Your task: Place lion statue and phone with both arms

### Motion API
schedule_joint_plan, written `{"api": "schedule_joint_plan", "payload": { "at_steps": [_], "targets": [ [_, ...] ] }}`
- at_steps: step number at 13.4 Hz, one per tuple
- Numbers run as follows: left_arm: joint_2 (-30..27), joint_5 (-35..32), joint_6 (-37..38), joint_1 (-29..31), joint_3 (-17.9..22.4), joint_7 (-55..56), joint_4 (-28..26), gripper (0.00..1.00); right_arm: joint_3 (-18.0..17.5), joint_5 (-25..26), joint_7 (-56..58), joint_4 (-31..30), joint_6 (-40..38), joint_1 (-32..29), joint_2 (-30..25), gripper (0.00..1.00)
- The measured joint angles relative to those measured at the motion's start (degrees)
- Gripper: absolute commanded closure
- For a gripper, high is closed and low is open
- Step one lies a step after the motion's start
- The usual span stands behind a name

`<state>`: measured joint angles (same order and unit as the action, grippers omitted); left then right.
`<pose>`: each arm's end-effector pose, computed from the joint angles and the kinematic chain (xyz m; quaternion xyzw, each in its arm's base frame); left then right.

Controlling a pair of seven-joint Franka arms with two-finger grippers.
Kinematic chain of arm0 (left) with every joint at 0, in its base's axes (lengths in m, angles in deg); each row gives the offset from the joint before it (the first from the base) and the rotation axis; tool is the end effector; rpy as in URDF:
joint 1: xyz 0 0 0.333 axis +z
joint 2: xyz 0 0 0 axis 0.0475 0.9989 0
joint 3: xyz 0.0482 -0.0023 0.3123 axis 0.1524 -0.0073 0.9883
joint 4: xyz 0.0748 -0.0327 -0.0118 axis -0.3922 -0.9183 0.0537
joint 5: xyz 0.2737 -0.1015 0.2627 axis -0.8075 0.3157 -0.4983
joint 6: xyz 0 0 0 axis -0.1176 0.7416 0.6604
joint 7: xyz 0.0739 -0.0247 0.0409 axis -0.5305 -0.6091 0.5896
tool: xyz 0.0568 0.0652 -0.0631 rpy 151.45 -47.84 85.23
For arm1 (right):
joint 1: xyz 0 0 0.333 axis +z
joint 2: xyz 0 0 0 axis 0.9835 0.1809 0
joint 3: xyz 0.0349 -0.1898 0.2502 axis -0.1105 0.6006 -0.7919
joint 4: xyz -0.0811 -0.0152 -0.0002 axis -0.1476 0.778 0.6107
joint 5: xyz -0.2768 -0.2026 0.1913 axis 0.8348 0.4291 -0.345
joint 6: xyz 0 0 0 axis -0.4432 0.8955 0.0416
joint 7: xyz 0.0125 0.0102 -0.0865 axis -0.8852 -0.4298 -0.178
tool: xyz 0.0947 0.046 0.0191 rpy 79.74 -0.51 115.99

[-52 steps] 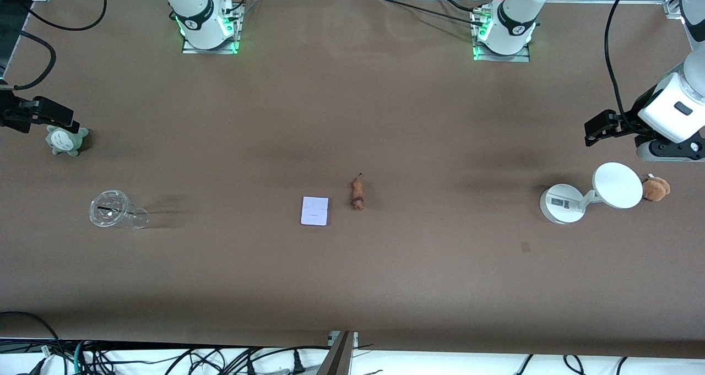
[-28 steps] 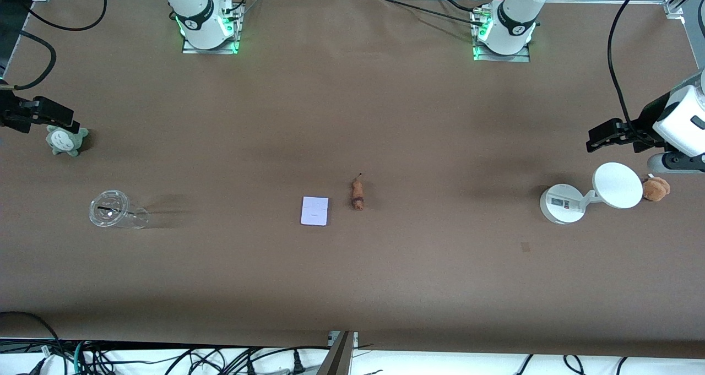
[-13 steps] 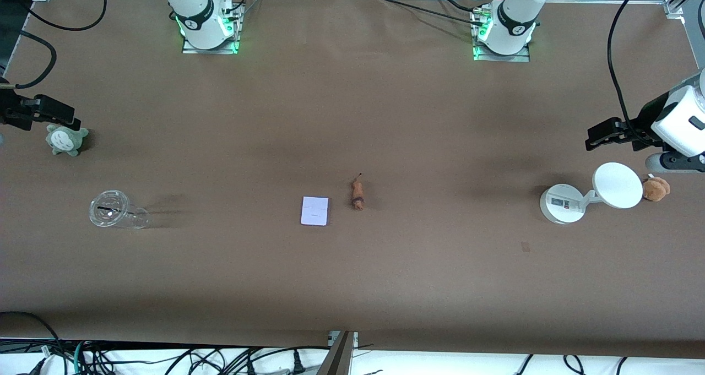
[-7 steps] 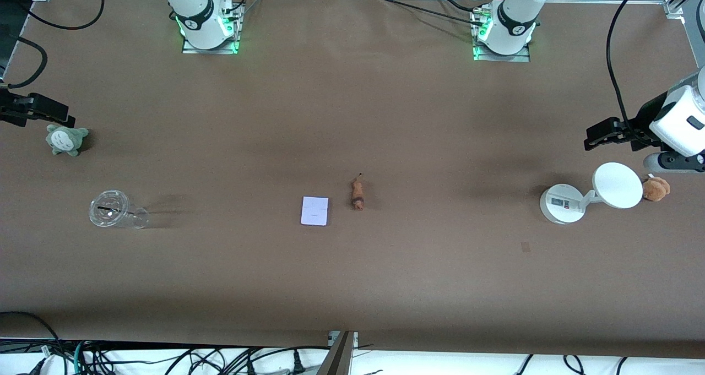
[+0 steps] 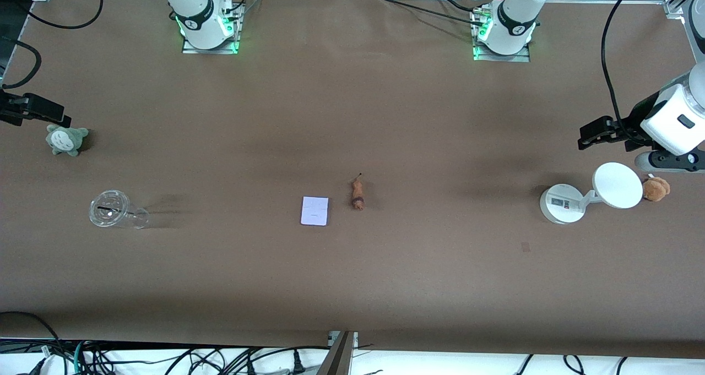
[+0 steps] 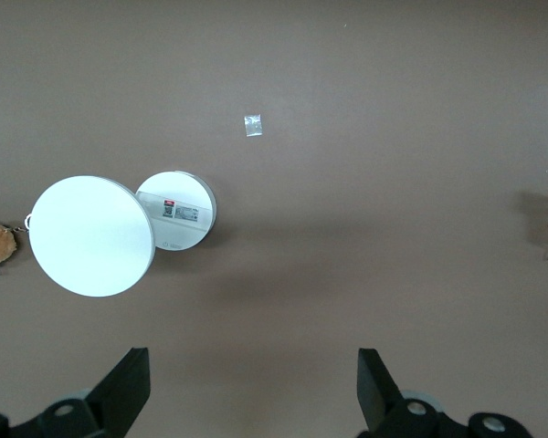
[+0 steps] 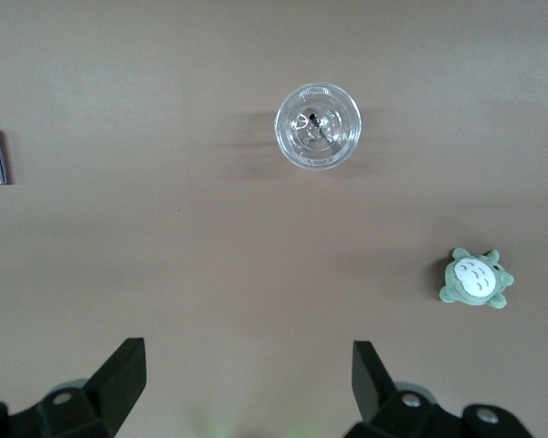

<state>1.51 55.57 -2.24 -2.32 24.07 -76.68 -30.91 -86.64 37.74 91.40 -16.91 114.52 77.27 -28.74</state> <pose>0.6050 -0.0247 0.5783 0.9992 -0.0002 -0.0361 0.0145 0.5886 -0.0527 0.6011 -0.9986 0.0181 0.0499 0.0022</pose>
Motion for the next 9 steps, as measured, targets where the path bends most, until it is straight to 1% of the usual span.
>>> {"api": "schedule_joint_plan", "payload": {
  "at_steps": [6,9],
  "targets": [
    [-0.02,0.03,1.66,0.95,0.41,0.00,0.36,0.00,-0.71,-0.04,0.00,0.01,0.00,0.24,0.54,0.00],
    [0.23,1.42,2.36,-0.25,-0.53,0.32,0.35,0.00,-0.83,-0.10,0.20,0.01,-0.01,0.29,0.54,0.00]
  ]
}}
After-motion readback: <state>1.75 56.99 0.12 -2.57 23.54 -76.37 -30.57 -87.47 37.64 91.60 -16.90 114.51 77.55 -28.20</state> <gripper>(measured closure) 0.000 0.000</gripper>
